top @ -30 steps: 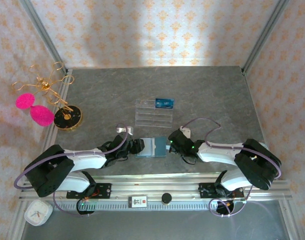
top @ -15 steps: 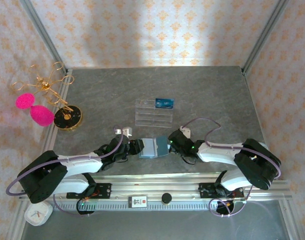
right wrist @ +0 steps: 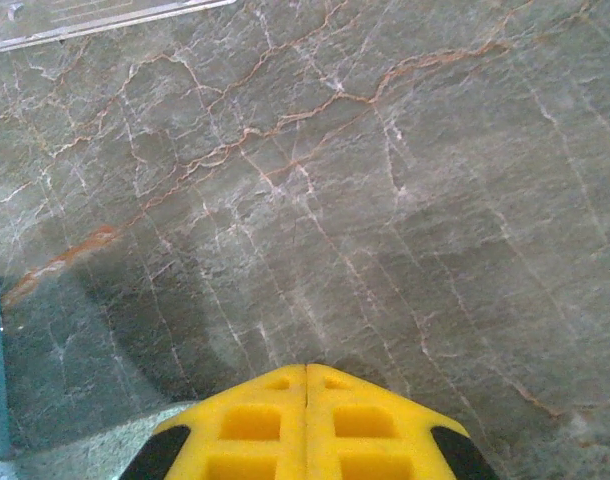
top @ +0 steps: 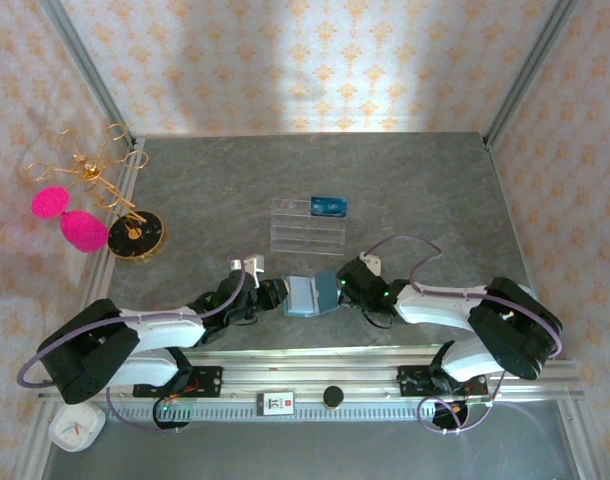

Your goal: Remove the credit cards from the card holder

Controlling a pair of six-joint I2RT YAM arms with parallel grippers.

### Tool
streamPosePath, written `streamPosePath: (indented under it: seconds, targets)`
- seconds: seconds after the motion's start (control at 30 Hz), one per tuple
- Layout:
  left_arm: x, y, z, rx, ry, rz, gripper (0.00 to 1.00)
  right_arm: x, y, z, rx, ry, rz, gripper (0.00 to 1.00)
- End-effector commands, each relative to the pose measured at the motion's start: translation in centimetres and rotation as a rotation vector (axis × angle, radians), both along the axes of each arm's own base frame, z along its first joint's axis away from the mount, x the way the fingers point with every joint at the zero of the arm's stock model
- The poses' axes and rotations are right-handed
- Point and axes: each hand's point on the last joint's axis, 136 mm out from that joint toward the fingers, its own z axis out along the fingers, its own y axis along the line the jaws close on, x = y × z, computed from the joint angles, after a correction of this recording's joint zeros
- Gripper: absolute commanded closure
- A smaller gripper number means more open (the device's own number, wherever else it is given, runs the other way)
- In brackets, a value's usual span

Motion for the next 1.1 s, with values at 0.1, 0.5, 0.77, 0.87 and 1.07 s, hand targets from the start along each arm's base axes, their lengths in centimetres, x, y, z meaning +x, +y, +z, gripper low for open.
streamPosePath:
  seconds: [0.1,0.5,0.77,0.87,1.07]
  targets:
    - [-0.3,-1.8,1.8,-0.145,-0.031,-0.037,0.77,-1.3,1.9,-1.5,0.065,0.077,0.093,1.0]
    - [-0.3,-2.1,2.0,-0.172,-0.043,-0.038,0.86,-1.2,3.6,-2.0,0.109,0.107,0.131,1.0]
    - [-0.3,-2.2,1.8,-0.156,-0.035,-0.046,1.0,-1.0,1.1,-1.8,0.009,0.09,0.062,0.93]
    - [-0.3,-2.2,1.8,-0.152,-0.033,-0.048,1.0,-0.8,-0.9,-1.5,-0.049,0.068,0.003,0.81]
    - [-0.2,-2.3,1.8,-0.143,-0.034,-0.05,1.0,0.6,-4.1,2.5,-0.129,-0.059,-0.101,0.49]
